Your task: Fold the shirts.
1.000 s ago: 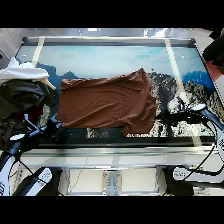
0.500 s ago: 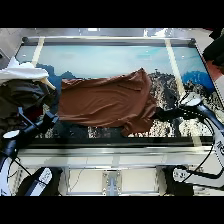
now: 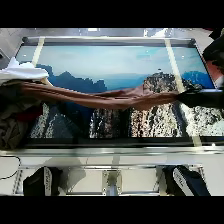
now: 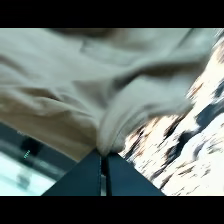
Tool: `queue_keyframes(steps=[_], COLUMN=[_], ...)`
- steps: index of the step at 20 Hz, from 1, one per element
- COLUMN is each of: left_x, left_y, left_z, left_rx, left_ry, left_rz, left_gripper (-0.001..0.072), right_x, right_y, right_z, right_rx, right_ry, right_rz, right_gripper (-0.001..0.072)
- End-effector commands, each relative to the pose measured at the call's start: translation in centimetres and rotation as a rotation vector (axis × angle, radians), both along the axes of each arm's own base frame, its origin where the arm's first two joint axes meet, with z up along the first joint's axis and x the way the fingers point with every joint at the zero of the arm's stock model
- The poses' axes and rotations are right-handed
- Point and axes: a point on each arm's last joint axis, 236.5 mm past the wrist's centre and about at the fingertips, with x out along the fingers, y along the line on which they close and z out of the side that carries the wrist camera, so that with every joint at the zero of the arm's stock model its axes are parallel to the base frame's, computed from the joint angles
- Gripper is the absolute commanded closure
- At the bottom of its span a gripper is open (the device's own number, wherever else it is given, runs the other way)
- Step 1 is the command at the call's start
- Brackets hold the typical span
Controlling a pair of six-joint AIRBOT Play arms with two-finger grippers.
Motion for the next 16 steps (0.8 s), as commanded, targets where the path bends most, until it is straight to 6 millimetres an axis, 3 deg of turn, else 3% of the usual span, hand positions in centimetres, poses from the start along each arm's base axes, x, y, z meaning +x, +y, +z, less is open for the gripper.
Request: queue_keyframes(steps=[1, 2, 4, 6, 7, 9, 13, 15, 16], left_x=[-6.7, -7.5, -8.5, -8.7, -8.2, -6.3, -0.9, 2.6, 4.4], left_y=[1.3, 0.3, -1.9, -2.6, -2.5, -2.2, -1.2, -0.6, -1.0], left_z=[7.5, 10.1, 14.5, 16.3, 16.2, 14.2, 9.1, 4.9, 1.8], left_rx=[0.319, 0.358, 0.416, 0.447, 0.443, 0.394, 0.206, 0.118, 0.09], left_ry=[0.015, -0.036, -0.132, -0.142, -0.121, -0.037, 0.143, 0.254, 0.334], left_rz=[0.207, 0.205, 0.16, 0.131, 0.114, 0.047, -0.136, -0.218, -0.275], left_gripper=[0.07, 0.07, 0.0701, 0.07, 0.07, 0.07, 0.07, 0.07, 0.07], right_x=[-5.9, -7.1, -8.8, -8.9, -8.3, -6.0, 2.1, 6.9, 9.0], right_y=[-0.8, -0.5, -0.2, -0.5, -1.1, -2.6, -3.4, -2.3, -1.6], right_z=[12.6, 15.6, 19.2, 21.0, 21.3, 20.4, 13.9, 10.5, 8.6], right_rx=[-0.118, -0.126, -0.147, -0.16, -0.171, -0.19, -0.111, -0.004, 0.043], right_ry=[-0.412, -0.51, -0.611, -0.658, -0.663, -0.612, -0.328, -0.208, -0.145], right_rz=[-0.141, -0.148, -0.153, -0.168, -0.186, -0.218, -0.158, -0.089, -0.054], right_gripper=[0.0705, 0.0706, 0.0705, 0.0705, 0.0706, 0.0705, 0.0705, 0.0704, 0.0704])
